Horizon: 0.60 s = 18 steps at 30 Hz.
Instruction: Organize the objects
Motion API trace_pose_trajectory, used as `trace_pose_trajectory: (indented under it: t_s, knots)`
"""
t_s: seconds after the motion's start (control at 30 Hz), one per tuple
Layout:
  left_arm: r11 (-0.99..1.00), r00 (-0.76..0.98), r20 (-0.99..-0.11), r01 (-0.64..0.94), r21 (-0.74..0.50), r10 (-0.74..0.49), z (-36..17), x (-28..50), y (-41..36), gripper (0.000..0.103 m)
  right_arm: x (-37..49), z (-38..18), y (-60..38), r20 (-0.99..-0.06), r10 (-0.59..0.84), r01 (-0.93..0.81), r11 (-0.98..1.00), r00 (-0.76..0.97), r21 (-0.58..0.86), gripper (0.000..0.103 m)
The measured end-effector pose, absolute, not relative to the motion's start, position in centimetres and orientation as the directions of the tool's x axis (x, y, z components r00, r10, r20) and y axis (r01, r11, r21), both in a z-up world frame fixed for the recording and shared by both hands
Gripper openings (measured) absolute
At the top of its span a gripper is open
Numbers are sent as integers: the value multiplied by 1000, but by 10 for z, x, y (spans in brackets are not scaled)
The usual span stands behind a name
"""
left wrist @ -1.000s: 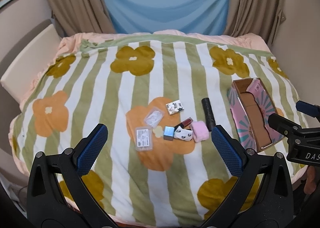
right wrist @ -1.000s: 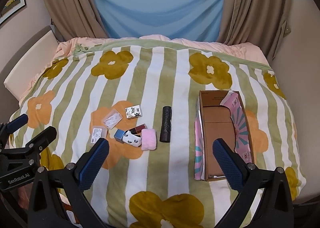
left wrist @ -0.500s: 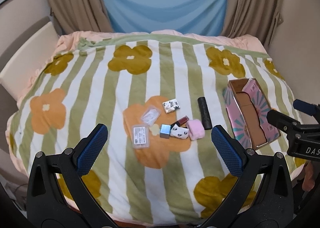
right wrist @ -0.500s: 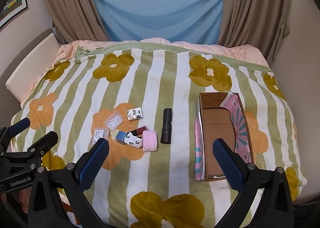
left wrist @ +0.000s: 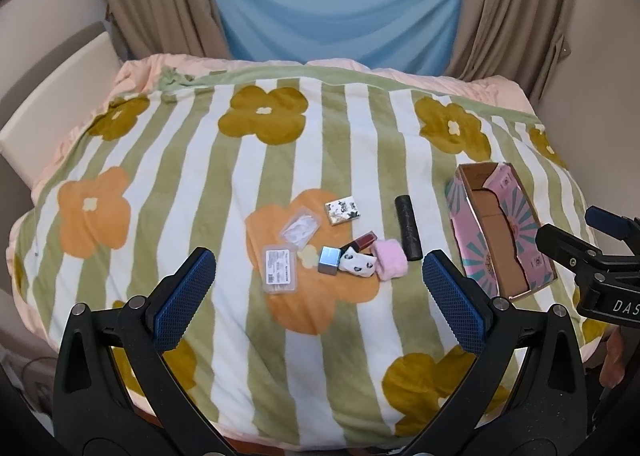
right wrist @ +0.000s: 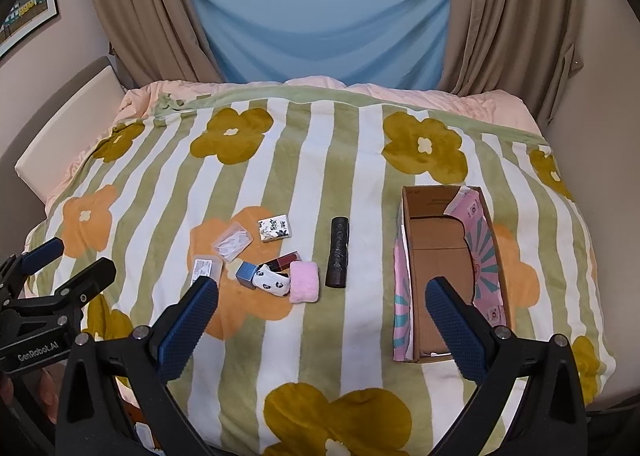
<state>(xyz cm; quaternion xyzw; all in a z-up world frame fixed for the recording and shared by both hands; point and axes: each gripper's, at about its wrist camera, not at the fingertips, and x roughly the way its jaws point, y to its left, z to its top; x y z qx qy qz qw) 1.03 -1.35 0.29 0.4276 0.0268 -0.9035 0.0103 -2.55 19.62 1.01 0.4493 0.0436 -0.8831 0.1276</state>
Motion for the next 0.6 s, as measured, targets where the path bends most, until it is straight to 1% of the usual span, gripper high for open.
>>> trace_pose_trajectory:
  t_s: [0.6]
  knots:
    - [-997, -637, -771, 67, -45, -8, 2, 9, -21, 102, -24, 7, 192, -804, -197, 276, -960, -560, 42, 103]
